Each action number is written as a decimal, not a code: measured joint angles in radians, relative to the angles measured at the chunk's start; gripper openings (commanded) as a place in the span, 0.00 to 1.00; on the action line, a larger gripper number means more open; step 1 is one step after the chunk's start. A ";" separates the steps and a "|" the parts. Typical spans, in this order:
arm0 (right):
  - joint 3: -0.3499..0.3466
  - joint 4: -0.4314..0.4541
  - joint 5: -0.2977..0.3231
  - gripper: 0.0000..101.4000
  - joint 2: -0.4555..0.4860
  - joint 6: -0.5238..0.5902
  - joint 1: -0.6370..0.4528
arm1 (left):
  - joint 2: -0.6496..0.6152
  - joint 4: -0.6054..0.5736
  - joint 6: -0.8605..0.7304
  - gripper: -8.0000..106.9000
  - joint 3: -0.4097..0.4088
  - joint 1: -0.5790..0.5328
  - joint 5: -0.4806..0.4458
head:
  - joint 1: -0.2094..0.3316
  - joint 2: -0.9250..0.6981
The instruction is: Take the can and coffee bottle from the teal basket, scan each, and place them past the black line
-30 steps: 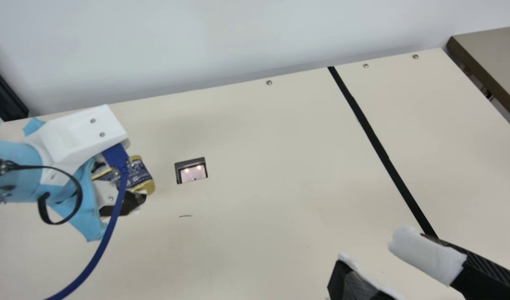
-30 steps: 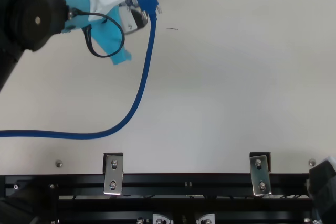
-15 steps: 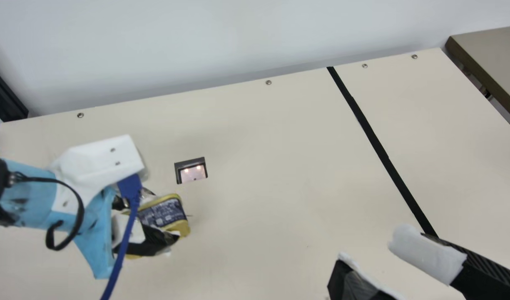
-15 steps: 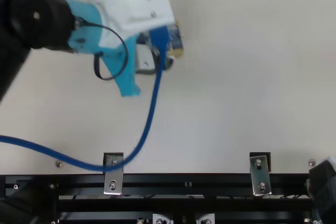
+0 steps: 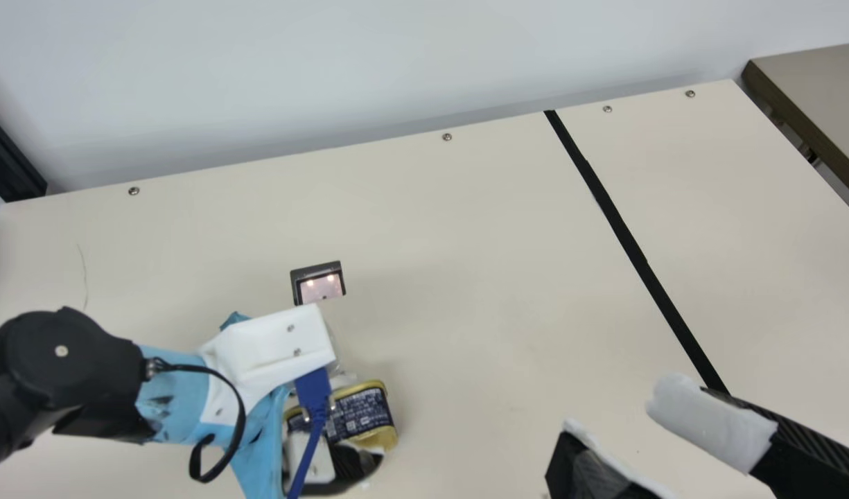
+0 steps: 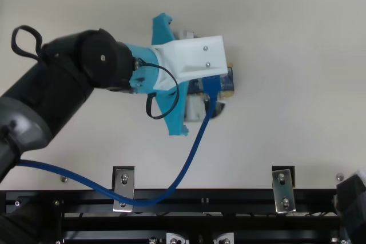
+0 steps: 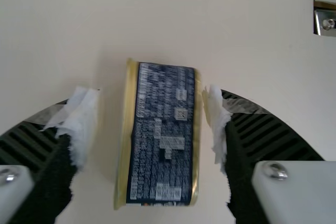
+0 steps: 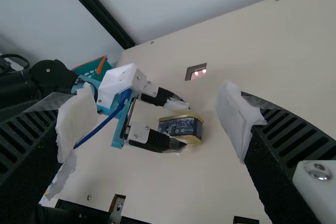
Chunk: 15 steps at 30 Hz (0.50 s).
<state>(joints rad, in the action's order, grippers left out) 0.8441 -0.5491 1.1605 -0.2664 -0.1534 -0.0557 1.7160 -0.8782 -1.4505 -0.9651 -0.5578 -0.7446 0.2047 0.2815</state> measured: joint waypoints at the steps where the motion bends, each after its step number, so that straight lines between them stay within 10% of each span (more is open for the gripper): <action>1: 0.000 0.000 0.000 1.00 0.000 0.000 0.000 | -0.002 -0.013 -0.016 0.85 0.009 0.000 0.014 | 0.000 0.000; 15: 0.018 0.001 -0.096 1.00 -0.125 0.049 0.086 | -0.198 -0.224 -0.205 0.85 0.089 0.236 0.014 | 0.000 0.000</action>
<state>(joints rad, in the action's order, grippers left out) 0.8618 -0.5477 1.0641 -0.3919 -0.1041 0.0299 1.5179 -1.1027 -1.6557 -0.8757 -0.3218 -0.7302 0.2047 0.2815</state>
